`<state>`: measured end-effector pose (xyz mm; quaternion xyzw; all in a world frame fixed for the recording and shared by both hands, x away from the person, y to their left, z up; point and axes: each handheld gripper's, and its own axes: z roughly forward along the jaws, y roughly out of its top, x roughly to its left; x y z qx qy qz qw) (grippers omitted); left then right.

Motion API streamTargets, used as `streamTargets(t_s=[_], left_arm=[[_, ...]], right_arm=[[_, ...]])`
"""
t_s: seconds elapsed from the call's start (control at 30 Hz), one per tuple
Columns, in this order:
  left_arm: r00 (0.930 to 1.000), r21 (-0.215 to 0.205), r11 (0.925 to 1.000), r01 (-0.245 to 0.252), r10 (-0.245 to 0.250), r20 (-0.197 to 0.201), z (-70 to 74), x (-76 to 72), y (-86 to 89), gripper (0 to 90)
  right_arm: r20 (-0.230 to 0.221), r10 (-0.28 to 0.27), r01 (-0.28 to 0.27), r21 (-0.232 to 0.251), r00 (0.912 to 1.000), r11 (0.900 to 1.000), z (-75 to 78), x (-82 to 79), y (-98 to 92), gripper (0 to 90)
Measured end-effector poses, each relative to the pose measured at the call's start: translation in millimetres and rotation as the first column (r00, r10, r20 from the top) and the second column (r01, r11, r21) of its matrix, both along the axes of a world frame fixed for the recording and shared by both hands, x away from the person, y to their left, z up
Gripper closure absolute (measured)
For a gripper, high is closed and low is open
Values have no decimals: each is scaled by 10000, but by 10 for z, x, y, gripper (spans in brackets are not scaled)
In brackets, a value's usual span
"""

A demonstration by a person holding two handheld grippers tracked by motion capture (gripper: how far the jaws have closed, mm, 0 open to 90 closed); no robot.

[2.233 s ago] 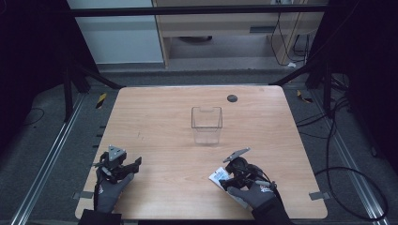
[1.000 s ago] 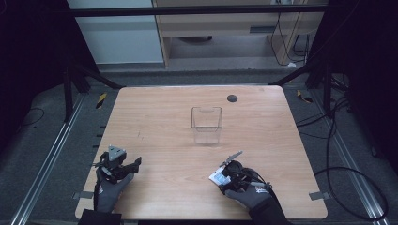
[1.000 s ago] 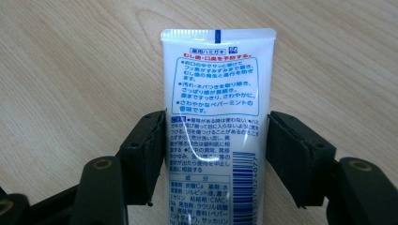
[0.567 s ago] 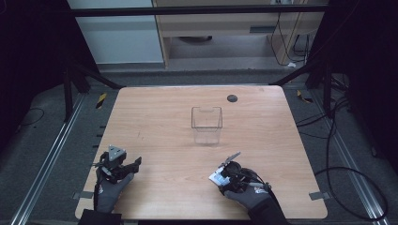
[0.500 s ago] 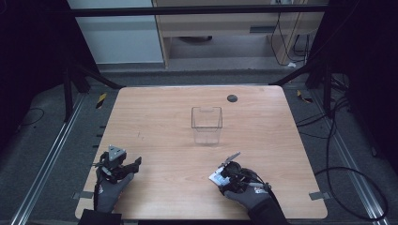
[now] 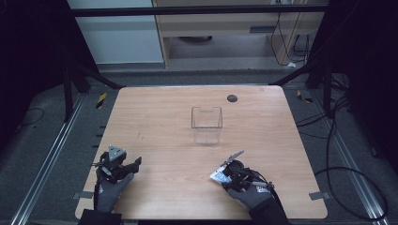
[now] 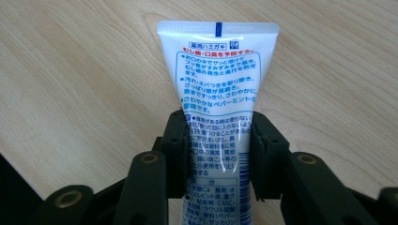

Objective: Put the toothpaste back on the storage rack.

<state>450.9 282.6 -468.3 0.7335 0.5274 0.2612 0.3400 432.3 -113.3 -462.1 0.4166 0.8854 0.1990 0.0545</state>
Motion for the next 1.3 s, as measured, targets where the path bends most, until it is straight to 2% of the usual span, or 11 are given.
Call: streamTargets(t_s=[0.17, 0.37, 0.47, 0.67, 0.77, 0.93, 1.03, 1.07, 1.17, 1.27, 1.3], left_arm=[[10000, -7, 10000, 2, -2, 8, 1, -1, 0, 346], [10000, -2, 10000, 2, -2, 19, 3, -3, -2, 346], [10000, -21, 10000, 3, -3, 29, 6, -5, -4, 346], [10000, -33, 10000, 6, -6, 44, 9, -5, -10, 346], [10000, -66, 10000, -17, 17, 47, 10, -5, -7, 346], [10000, -71, 10000, -29, 29, 47, 9, -4, -8, 346], [10000, -71, 10000, -37, 37, 40, 8, -3, -7, 346], [10000, -71, 10000, -37, 37, 40, 8, -3, -7, 346], [10000, -78, 10000, -57, 58, 58, 11, -4, -2, 346], [9999, -83, 9999, -71, 72, 88, 14, -7, 0, 346], [9999, -83, 9999, -71, 72, 88, 14, -7, 0, 346]], right_arm=[[-66, -51, 53, 410, 10000, 9991, 65, -9, -52, 698], [421, -191, 142, 1145, 9989, 9933, 204, -20, -173, 726], [799, -432, 276, 1871, 9959, 9820, 314, -33, -265, 734], [1375, -613, 241, 2577, 9886, 9659, 404, -26, -329, 736], [1500, -666, 239, 2703, 9864, 9625, 424, -17, -339, 736], [1972, -1031, 351, 3214, 9749, 9463, 479, 36, -370, 737], [2388, -1412, 467, 3623, 9607, 9309, 554, 75, -387, 737], [2388, -1412, 467, 3623, 9607, 9309, 554, 75, -387, 737], [2652, -1548, 401, 3924, 9517, 9189, 619, 110, -381, 737], [3064, -1787, 356, 4202, 9350, 9067, 694, 162, -337, 737], [3064, -1787, 356, 4202, 9350, 9067, 694, 162, -337, 737]])
